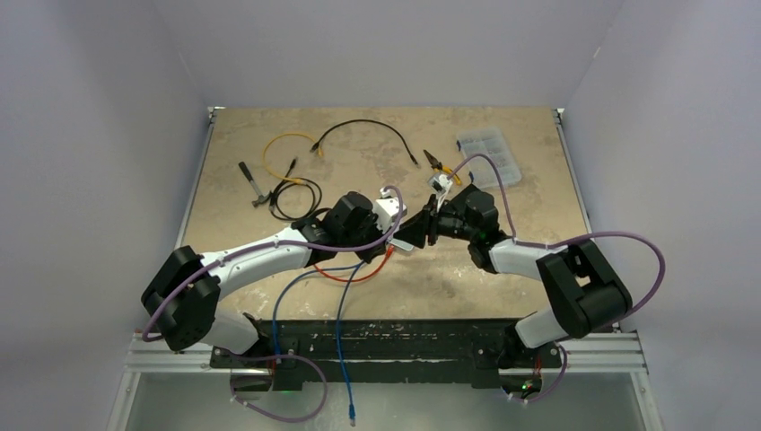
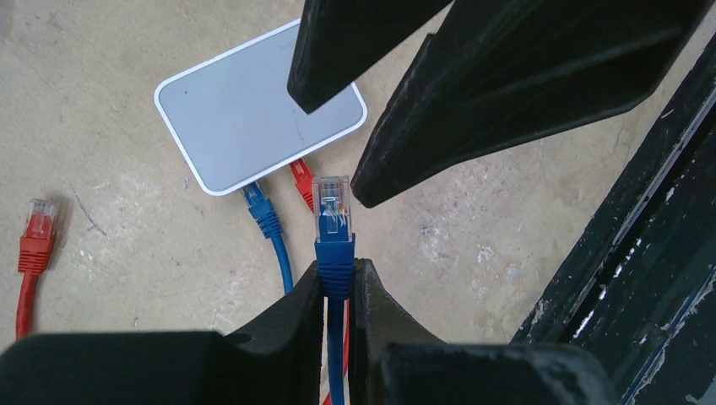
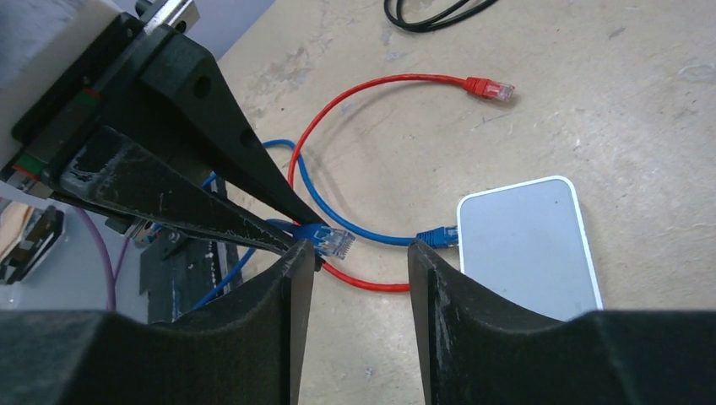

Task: Insert the plug into the switch port
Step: Pick up the connector from the center of the board, then insert the connector into the switch port.

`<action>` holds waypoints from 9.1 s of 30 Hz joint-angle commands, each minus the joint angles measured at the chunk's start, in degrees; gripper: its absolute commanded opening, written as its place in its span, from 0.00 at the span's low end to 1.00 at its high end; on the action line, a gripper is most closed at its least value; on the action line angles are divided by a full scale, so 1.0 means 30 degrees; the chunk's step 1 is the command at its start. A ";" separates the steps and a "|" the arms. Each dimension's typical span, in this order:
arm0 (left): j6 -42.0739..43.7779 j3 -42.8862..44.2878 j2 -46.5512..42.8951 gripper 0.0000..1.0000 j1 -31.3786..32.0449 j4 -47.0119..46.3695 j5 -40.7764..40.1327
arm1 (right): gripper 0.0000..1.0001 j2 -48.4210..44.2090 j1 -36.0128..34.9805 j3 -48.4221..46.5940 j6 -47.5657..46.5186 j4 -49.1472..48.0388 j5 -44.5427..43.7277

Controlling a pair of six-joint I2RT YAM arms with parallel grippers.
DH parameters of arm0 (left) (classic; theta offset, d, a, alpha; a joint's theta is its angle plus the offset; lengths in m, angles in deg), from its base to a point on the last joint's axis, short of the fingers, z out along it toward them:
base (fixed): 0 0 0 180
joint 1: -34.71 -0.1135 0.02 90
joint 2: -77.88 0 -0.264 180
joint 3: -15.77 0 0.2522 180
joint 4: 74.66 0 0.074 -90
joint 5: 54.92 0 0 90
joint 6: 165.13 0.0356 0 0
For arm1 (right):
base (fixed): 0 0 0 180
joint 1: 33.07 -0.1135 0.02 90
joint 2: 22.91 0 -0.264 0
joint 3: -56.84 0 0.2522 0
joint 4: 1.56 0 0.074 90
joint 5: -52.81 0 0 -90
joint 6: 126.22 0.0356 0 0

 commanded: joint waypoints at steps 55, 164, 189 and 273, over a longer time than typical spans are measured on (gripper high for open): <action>0.1987 0.1229 -0.2355 0.00 -0.0180 0.3004 0.5125 | 0.35 -0.0554 -0.1948 0.1534 -0.4203 -0.6861 0.6601; -0.9742 -1.1867 -0.3316 0.19 0.0297 -2.4411 0.7160 | 0.00 0.2555 -0.0337 0.4127 0.7413 -2.4201 0.7443; -0.9792 -1.1785 -0.1733 0.30 0.0315 -2.4745 0.7249 | 0.00 0.2437 -0.0282 0.4156 0.7470 -2.4202 0.7502; -0.3081 -0.6848 0.2974 0.00 0.7690 -1.2700 -1.4726 | 0.38 0.5030 0.0308 -0.2986 -0.2312 0.5586 -0.2121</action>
